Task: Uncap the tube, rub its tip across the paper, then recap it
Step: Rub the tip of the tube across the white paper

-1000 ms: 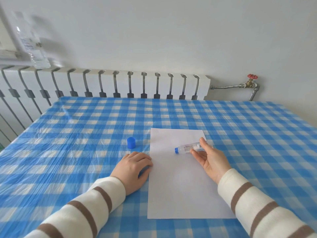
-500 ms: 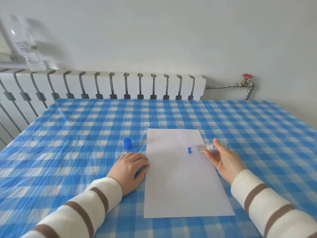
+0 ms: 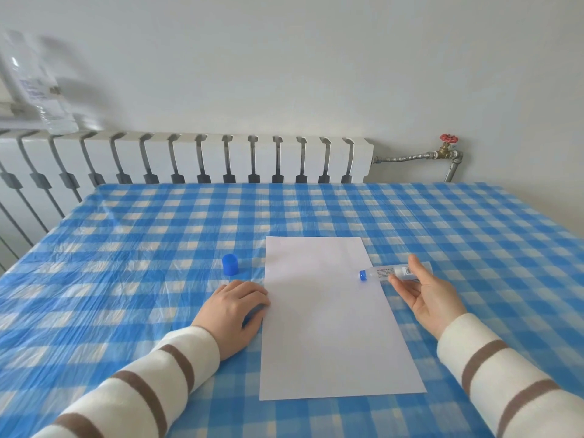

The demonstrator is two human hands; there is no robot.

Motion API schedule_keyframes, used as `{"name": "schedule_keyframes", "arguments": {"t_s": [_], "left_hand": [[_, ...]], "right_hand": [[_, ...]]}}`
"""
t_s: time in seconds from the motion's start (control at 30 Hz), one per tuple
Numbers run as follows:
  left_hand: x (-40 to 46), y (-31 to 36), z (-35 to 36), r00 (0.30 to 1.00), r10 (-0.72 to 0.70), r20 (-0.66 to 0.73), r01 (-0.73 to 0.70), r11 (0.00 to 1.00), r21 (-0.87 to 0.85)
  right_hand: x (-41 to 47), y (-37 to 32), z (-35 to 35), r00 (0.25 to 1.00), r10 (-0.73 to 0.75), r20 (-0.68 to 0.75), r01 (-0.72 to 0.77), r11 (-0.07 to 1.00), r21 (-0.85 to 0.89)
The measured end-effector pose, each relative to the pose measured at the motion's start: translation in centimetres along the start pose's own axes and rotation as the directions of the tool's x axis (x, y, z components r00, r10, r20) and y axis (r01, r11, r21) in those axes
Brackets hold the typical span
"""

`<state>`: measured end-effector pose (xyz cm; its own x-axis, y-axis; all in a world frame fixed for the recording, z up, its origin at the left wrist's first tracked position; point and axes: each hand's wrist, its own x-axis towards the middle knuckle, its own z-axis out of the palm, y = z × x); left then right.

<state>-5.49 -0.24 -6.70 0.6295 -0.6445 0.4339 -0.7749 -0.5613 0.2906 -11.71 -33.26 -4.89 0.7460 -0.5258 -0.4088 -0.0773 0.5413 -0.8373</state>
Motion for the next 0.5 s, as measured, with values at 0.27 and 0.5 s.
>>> {"name": "schedule_keyframes", "arguments": {"t_s": [0.27,0.5], "left_hand": [[0.2,0.0,-0.1,0.999,-0.007,0.042,0.007,1.0,0.0],[1.0,-0.4,-0.6,0.983,-0.053,0.178,0.053,0.999,0.002]], "right_hand": [[-0.1,-0.5,-0.9,0.999,-0.022,-0.027,0.022,1.0,0.022],[-0.3,-0.4,-0.9,0.999,-0.013,-0.051,0.015,0.999,0.032]]}}
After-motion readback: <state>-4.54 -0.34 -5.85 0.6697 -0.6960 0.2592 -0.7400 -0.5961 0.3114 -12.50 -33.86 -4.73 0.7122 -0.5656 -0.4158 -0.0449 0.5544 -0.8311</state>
